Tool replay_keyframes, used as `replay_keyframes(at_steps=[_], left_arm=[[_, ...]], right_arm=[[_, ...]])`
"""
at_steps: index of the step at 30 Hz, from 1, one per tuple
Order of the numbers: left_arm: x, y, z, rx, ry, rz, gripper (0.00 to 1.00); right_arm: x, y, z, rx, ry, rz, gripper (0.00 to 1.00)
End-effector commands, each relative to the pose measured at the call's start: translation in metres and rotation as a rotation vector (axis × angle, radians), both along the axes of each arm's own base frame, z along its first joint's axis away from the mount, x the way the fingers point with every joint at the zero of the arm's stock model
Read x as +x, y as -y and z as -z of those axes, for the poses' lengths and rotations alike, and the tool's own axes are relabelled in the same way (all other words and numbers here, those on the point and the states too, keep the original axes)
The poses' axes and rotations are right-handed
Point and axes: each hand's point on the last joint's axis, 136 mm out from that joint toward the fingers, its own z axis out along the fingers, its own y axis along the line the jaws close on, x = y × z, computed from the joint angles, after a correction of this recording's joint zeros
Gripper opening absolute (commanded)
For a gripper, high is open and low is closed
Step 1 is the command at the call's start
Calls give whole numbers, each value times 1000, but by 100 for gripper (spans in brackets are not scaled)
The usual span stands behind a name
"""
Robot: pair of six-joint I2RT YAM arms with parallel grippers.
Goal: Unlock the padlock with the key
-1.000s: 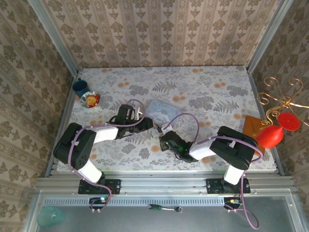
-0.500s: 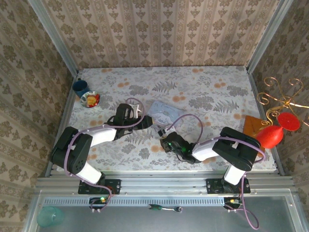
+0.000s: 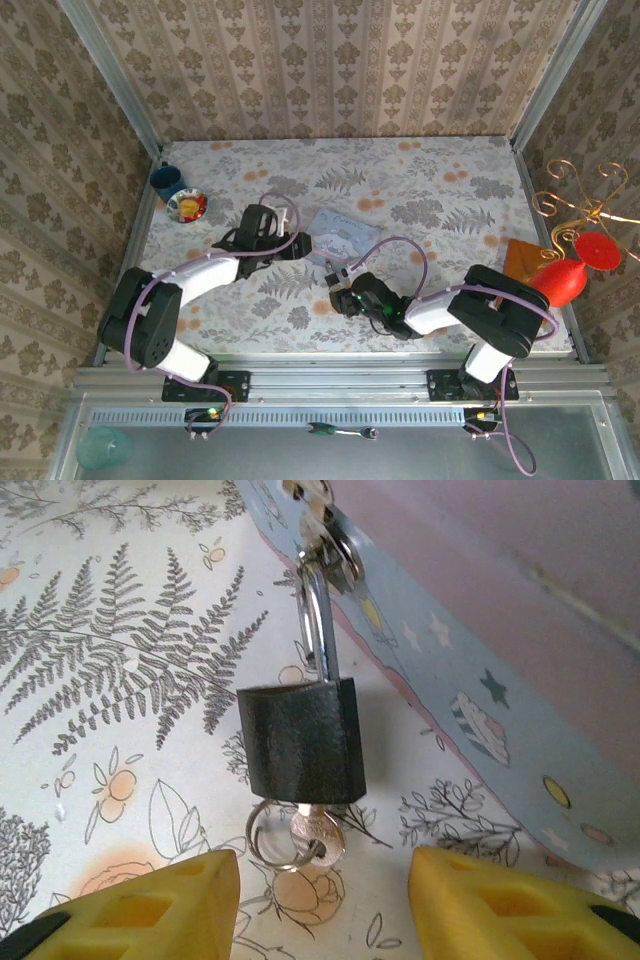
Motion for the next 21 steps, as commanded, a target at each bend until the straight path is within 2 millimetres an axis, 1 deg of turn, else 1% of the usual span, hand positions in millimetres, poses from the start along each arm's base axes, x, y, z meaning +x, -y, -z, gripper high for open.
replay_keyframes(at_steps=[1,3,7,8,10,12,16,21], left_arm=[[-4,3,12,74,-44,42,56],[-4,6,15,85,-50,41,57],[-3,7,22,134,-67,34,57],[-3,9,24,138,-71,34,57],[-4,13,28,145,-76,33,57],[-4,15,30,156,-80,26,57],[-1,12,26,162,-68,5,57],[4,15,18,162,-30,11,57]], right_arm=[[10,4,10,-45,-41,-7,52],[19,12,14,-46,-54,15,55],[42,25,14,6,-100,27,55],[48,28,14,-7,-113,28,54],[59,32,12,-46,-129,31,54],[65,34,4,-42,-123,23,55],[64,45,-9,-31,-106,60,54],[49,39,-25,-37,-66,30,55]])
